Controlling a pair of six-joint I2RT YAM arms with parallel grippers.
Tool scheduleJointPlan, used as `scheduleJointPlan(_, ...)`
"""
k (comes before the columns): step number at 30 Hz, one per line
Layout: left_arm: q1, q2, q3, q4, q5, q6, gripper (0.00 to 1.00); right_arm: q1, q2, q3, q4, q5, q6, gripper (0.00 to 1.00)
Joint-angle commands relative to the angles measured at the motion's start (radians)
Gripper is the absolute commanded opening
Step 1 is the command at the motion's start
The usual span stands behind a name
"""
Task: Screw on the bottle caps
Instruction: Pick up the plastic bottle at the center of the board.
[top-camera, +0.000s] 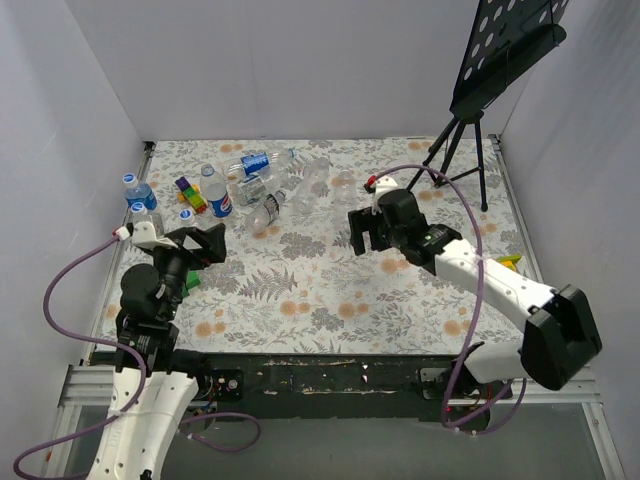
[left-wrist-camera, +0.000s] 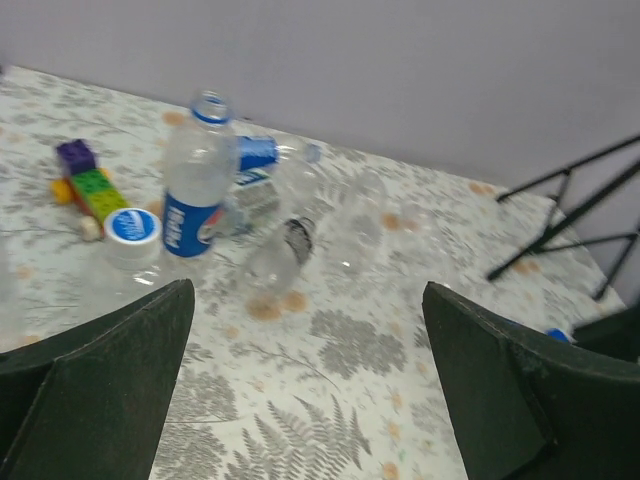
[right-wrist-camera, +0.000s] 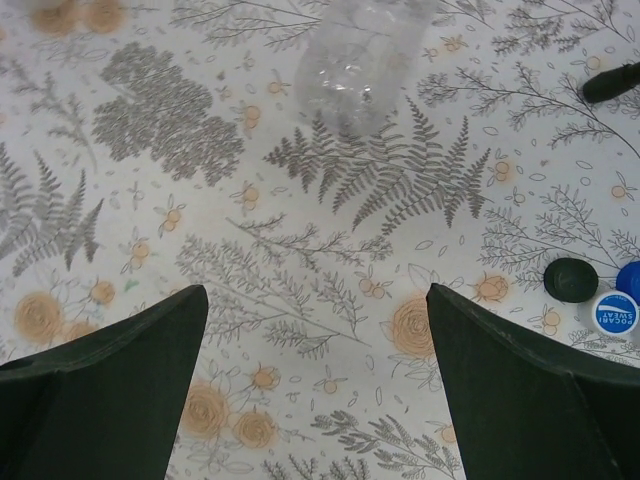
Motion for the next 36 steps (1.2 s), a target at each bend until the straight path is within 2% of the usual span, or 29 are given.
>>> scheduleJointPlan(1, -0.026, -0.016, 0.001, -0.063, 0.304, -0.059, 0.98, -0.07, 0.127, 0.117, 0.066, 0.044, 0.105, 0.98)
scheduleJointPlan(4, -0.038, -0.006, -0.042, -0.02, 0.392, -0.067, 0.98, -0.102, 0.229, 0.183, 0.124, 0.054, 0.146, 0.98)
scheduleJointPlan(11, -0.08, -0.041, -0.174, 0.053, 0.397, -0.125, 0.98, -0.157, 0.468, 0.351, 0.175, 0.033, 0.17, 0.97)
scheduleJointPlan(16, -0.117, -0.059, -0.154, 0.045, 0.333, -0.148, 0.98, -0.171, 0.643, 0.472, 0.184, -0.042, 0.165, 0.95)
scheduleJointPlan(20, -0.127, -0.067, -0.154, 0.05, 0.325, -0.185, 0.98, -0.173, 0.743, 0.551, 0.141, -0.044, 0.192, 0.91)
scheduleJointPlan(22, -0.129, -0.064, -0.152, 0.045, 0.342, -0.151, 0.98, -0.173, 0.764, 0.557, 0.134, -0.035, 0.208, 0.88)
scheduleJointPlan(24, -0.131, -0.058, -0.157, 0.042, 0.374, -0.095, 0.98, -0.173, 0.774, 0.545, 0.127, -0.022, 0.222, 0.82)
scheduleJointPlan(28, -0.134, -0.026, -0.178, 0.05, 0.389, -0.087, 0.98, -0.173, 0.719, 0.447, 0.161, -0.038, 0.232, 0.67)
scheduleJointPlan(32, -0.135, 0.077, -0.16, 0.091, 0.464, -0.16, 0.98, -0.171, 0.585, 0.284, 0.222, -0.064, 0.237, 0.56)
scheduleJointPlan(36, -0.141, 0.219, -0.132, 0.181, 0.536, -0.277, 0.98, -0.16, 0.397, 0.061, 0.348, -0.116, 0.269, 0.52)
